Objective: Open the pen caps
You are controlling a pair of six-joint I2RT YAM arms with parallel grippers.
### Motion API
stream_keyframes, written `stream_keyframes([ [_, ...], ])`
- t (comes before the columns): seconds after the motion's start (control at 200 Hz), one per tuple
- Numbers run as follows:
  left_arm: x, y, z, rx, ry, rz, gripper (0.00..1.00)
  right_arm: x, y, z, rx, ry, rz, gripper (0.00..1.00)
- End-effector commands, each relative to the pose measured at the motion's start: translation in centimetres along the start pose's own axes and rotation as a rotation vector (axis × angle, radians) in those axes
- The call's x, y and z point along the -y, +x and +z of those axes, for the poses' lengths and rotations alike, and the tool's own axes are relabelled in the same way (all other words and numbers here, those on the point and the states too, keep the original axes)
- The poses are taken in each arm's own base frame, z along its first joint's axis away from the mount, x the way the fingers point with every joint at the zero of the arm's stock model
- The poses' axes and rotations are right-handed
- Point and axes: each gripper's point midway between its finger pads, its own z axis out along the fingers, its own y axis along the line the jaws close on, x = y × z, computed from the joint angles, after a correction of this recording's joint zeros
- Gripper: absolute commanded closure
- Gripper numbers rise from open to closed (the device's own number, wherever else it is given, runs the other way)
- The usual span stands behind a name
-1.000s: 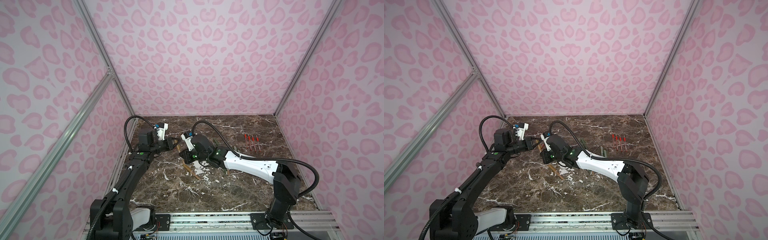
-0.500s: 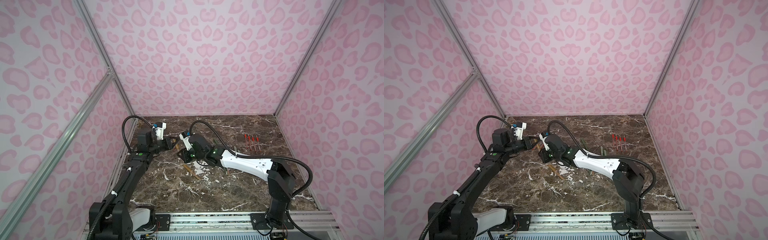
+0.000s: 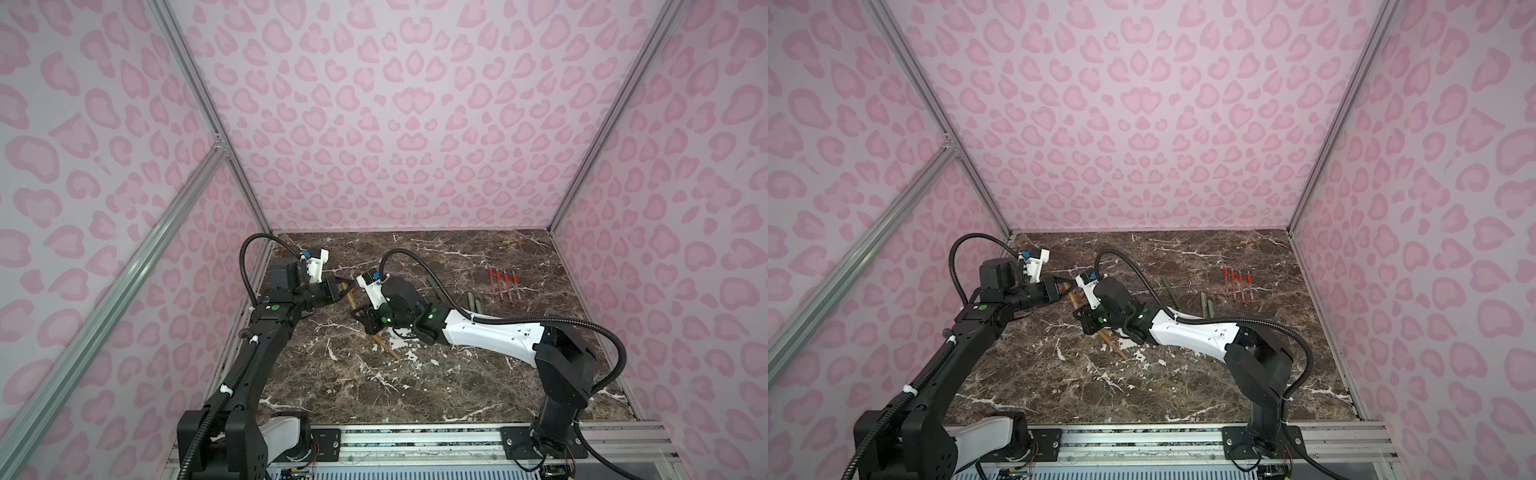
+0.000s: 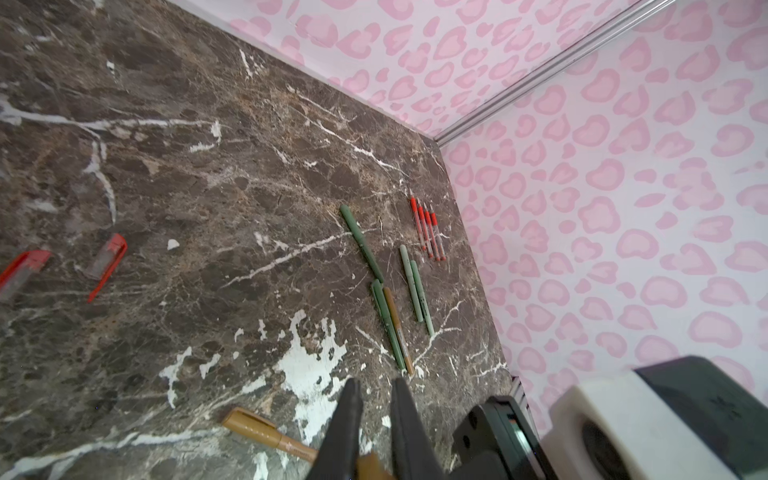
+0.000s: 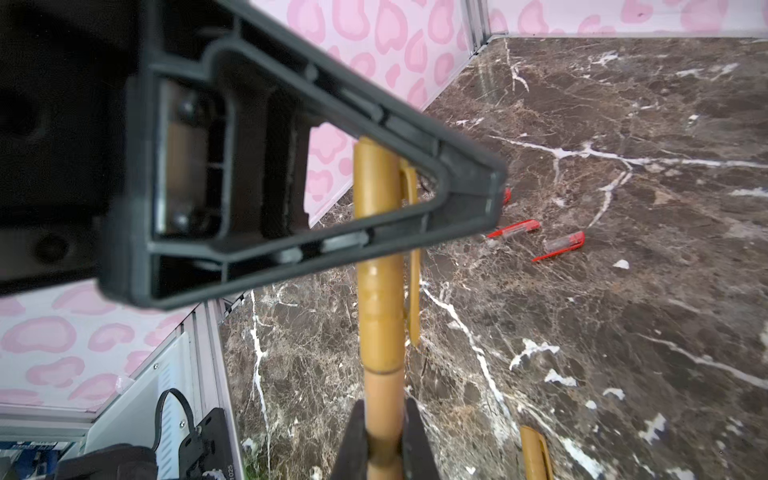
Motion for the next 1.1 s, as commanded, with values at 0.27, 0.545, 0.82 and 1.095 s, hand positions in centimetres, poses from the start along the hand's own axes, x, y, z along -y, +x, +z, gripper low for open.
stream_keyframes([
  [0.27,-0.2,-6.5,-1.5,0.156,-0.078,0.134,0.96,5.1,8.8,-2.3,-0.238,0.186,0.062,1.00],
  [0.545,-2.4,-5.6,-2.5,0.101,-0.224,0.215,0.96,6.2,8.1,-4.2,-0.209,0.218,0.080,1.00],
  [0.82,-5.6,-3.4,-4.4,0.059,-0.429,0.377,0.96,8.5,7.0,-7.6,-0.163,0.286,0.110,1.00],
  [1.095,-10.1,-0.6,-3.4,-0.141,-0.535,0.315,0.97,11.9,6.2,-12.1,-0.115,0.367,0.164,1.00],
])
